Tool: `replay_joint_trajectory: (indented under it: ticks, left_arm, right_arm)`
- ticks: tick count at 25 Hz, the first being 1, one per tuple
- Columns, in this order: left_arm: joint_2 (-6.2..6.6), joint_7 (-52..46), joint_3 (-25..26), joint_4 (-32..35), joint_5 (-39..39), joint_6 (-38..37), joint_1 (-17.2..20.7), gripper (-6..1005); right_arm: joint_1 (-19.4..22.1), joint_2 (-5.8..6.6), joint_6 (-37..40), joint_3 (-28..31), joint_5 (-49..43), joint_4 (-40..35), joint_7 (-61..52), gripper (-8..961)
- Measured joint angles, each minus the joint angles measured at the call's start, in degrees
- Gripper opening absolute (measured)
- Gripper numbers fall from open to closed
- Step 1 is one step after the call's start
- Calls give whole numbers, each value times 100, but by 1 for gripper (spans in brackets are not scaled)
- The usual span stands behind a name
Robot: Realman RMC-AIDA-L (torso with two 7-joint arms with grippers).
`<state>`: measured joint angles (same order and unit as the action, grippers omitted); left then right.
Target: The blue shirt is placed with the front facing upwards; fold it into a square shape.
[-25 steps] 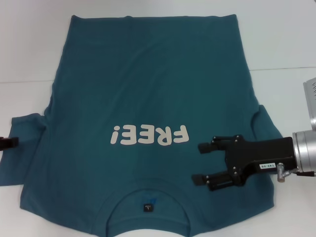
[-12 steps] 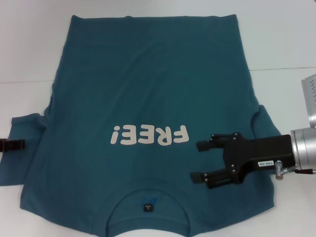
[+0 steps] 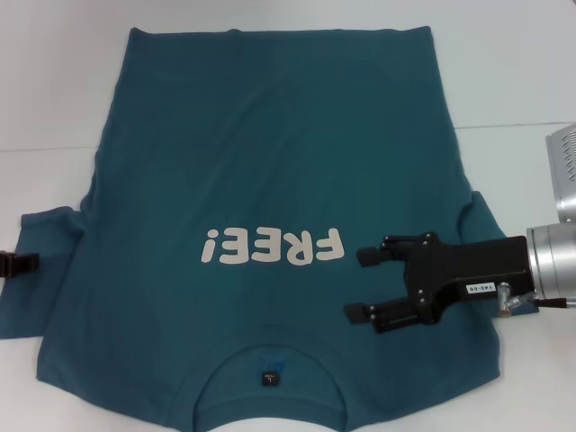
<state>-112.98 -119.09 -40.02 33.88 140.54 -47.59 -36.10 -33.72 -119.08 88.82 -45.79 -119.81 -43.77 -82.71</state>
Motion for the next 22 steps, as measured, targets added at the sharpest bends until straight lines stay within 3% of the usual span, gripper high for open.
replay_joint_trajectory:
  ticks: [6,20,22]
  left_arm:
    - [26,5,-27,-157,29,-2,-56,607]
    - [28,-24,0,-126,-8,-79,-83,13]
    - [21,-27,-5,-101,-9,-120,-92,13]
  right_arm:
    - [-55,9,0,0,-111,0,-67,942]
    - [-49,-3,4,23,-131,0,-130,941]
    - [-43,-7,4,27,-131,0,-132,941]
